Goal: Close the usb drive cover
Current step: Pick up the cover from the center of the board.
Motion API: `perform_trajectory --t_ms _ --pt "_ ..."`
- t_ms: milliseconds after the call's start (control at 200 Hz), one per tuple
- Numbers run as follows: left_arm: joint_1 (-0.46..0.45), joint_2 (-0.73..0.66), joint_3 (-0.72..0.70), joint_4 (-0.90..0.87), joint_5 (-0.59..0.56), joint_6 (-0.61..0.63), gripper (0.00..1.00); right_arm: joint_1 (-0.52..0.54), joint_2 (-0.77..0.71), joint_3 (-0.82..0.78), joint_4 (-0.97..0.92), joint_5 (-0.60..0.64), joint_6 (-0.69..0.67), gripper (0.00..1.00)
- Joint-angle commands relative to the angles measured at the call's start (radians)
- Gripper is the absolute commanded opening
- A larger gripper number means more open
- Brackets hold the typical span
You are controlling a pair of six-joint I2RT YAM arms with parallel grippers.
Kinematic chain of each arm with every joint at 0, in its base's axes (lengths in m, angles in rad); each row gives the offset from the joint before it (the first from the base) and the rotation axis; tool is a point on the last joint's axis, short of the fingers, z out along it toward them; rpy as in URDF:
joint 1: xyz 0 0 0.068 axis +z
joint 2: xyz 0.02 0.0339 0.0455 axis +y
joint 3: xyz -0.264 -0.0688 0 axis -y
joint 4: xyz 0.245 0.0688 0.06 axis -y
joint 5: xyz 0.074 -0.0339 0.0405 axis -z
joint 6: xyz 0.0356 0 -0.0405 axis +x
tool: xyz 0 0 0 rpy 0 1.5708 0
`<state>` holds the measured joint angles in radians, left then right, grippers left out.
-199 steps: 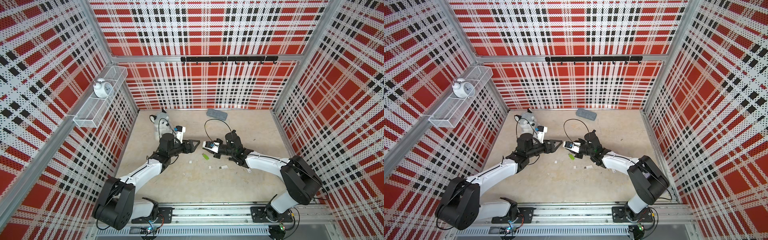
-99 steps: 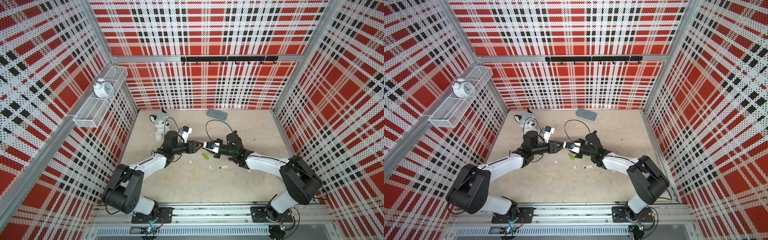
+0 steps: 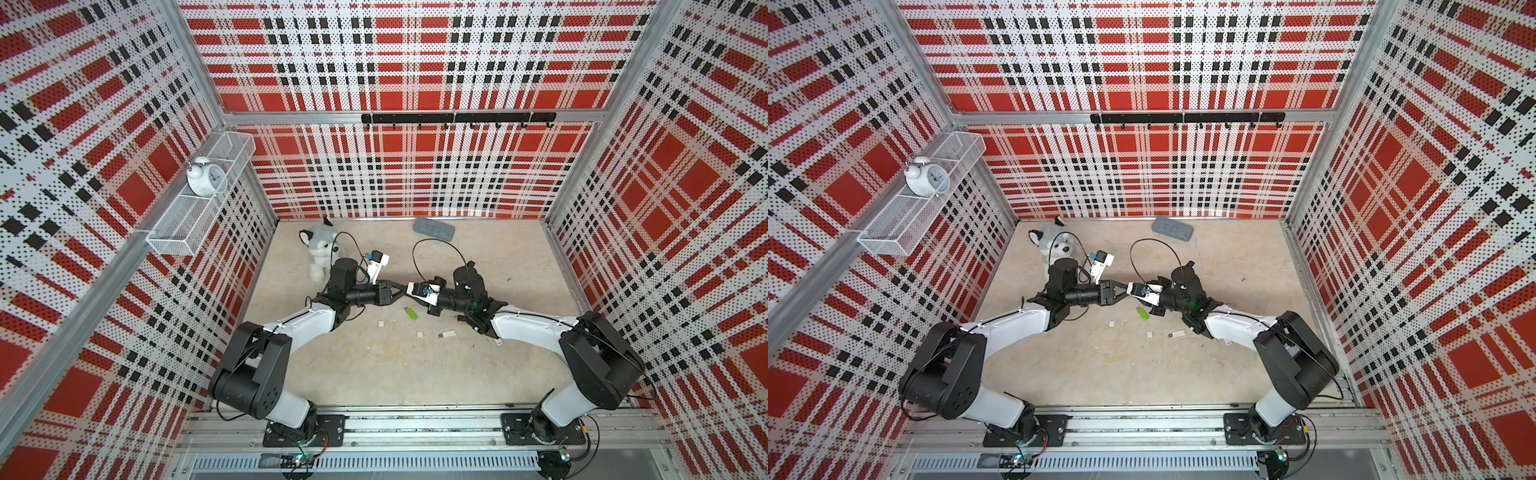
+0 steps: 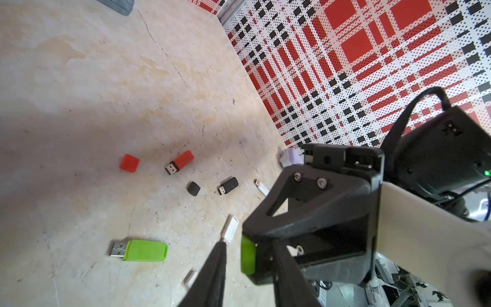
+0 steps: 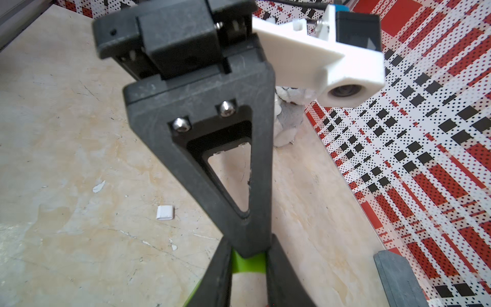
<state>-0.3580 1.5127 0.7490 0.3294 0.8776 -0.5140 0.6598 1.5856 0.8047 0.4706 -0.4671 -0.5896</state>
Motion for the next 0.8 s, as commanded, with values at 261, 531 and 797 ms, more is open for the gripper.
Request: perform_trajectory --t_ms 261,531,797 --pt "0.025 0.032 0.042 -0.033 0.097 0.025 0.32 0.006 -0.012 0.005 0.053 -0.04 0.0 0.24" --pt "0.011 0.05 0.058 -0.039 0.084 0.023 0.22 0.006 -0.01 0.008 0.041 -0.052 -0.012 0.24" --pt "0.02 0.049 0.071 -0.067 0.07 0.03 0.08 0.006 -0.018 0.002 0.042 -0.04 -0.021 0.24"
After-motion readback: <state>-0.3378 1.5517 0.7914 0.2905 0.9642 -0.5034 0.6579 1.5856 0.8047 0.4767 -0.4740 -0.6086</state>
